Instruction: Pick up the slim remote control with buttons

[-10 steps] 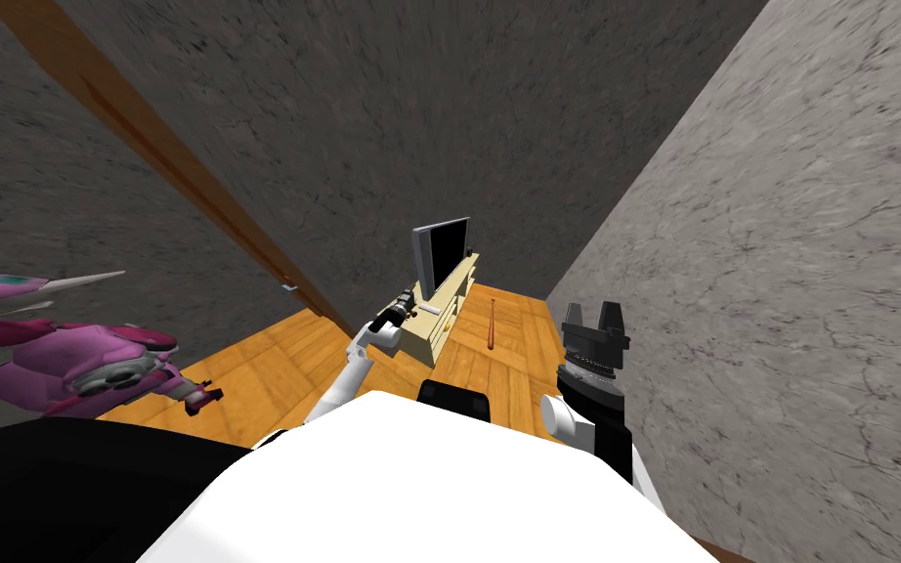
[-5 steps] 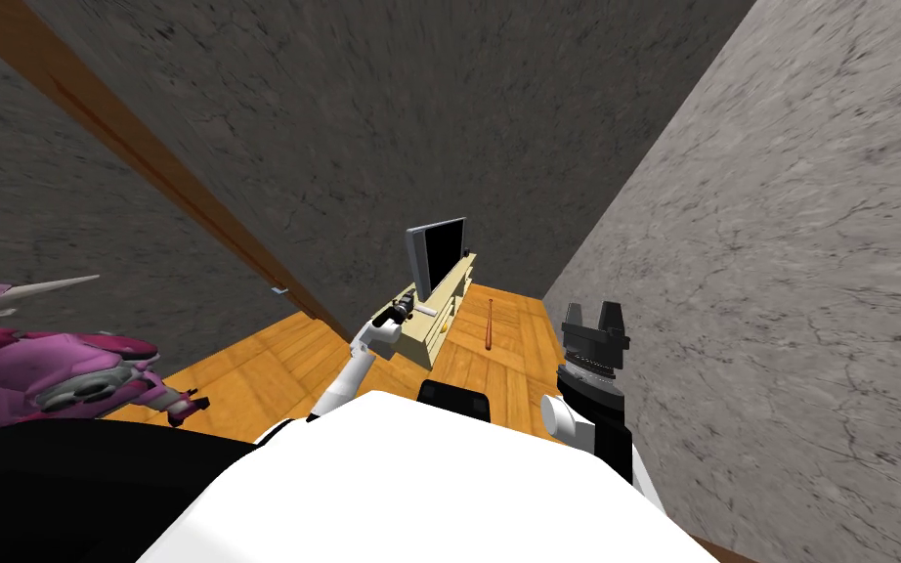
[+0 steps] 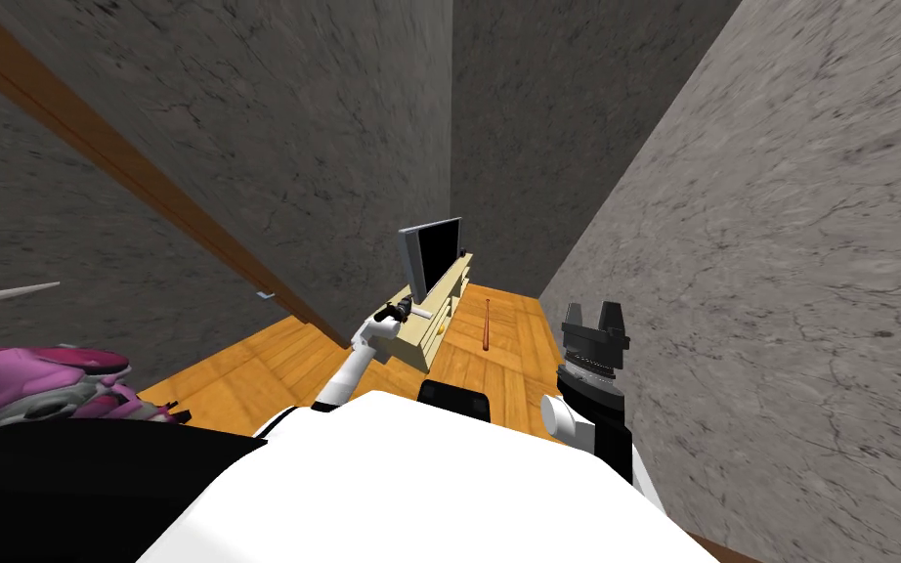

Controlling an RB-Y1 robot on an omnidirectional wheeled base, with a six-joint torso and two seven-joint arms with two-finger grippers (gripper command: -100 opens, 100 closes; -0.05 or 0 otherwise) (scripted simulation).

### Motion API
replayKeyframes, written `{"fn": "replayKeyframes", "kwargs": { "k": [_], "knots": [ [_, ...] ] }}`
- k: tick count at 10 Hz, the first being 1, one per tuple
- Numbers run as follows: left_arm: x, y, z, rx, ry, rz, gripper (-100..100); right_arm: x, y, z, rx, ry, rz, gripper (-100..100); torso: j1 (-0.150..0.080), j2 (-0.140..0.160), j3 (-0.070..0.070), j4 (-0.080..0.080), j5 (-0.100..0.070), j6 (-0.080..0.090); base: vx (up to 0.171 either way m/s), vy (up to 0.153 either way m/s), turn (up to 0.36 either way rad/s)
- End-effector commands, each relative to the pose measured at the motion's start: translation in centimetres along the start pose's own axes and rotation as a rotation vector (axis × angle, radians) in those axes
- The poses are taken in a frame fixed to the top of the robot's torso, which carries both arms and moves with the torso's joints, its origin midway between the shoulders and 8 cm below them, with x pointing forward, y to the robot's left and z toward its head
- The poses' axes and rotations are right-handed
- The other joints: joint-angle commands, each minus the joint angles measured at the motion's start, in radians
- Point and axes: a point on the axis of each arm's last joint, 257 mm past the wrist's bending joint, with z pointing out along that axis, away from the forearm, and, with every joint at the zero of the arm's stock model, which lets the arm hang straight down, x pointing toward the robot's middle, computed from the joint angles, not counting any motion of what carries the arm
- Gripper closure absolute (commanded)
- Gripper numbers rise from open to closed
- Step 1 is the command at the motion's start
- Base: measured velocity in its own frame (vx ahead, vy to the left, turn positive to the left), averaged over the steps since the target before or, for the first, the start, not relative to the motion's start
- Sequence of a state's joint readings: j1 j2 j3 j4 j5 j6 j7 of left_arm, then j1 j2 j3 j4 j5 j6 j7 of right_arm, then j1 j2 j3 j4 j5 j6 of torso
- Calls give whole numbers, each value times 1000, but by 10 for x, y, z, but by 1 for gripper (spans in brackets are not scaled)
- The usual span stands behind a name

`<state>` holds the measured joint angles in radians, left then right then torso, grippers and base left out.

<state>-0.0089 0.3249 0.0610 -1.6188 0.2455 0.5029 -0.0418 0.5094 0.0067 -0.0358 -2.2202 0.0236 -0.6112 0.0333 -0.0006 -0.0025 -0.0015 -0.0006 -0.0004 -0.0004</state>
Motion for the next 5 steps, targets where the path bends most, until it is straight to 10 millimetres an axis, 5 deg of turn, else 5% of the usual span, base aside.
{"fn": "replayKeyframes", "kwargs": {
  "k": [1, 5],
  "knots": [
    [-10, 18, 7, -69, -9, -1, -100, 0, 0, 0, 0, 0, 0, 0, 0, 0, 0, 0, 0, 0, 46, -20, -108],
    [-32, 60, 16, -220, -31, -10, -100, 0, 0, 0, 0, 0, 0, 0, 0, -2, -1, 0, 0, 0, 66, -17, -74]
  ]
}}
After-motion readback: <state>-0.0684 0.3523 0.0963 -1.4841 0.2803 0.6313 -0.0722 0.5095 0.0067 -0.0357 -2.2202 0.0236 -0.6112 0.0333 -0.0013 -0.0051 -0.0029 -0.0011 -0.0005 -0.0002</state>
